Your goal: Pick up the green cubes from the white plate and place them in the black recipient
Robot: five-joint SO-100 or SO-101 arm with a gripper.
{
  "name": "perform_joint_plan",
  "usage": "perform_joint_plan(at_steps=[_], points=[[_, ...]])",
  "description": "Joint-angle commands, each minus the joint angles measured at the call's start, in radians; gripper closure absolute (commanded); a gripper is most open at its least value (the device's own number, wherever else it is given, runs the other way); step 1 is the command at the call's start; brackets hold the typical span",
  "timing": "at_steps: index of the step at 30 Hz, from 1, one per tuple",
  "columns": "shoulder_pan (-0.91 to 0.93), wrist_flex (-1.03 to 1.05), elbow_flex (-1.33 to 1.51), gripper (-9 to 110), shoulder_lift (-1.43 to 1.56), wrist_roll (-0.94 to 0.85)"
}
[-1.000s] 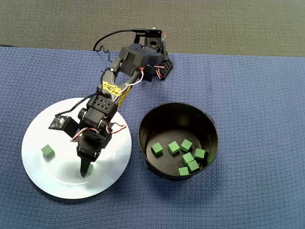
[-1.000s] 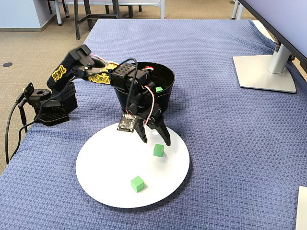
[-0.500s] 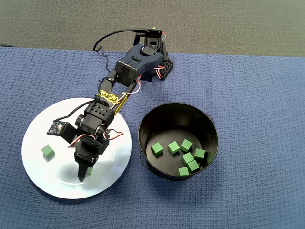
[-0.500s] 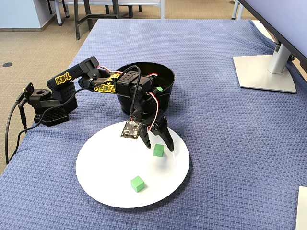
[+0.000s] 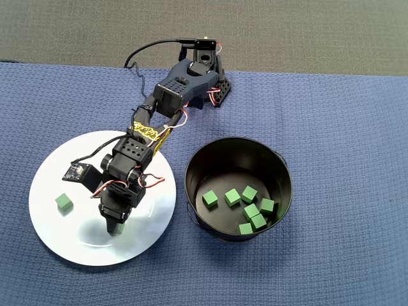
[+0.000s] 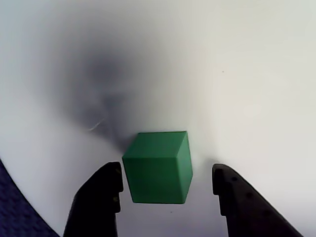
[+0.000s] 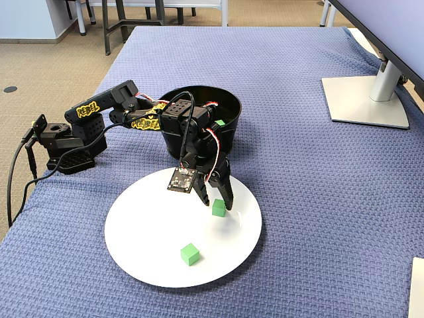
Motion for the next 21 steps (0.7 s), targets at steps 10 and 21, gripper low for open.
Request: perform_joint_plan(at_steps=[10, 21], points=[[0.032, 0.04, -0.129, 94, -0.026, 0.009], [0.031, 0.049, -0.043, 102, 0.126, 0.037]])
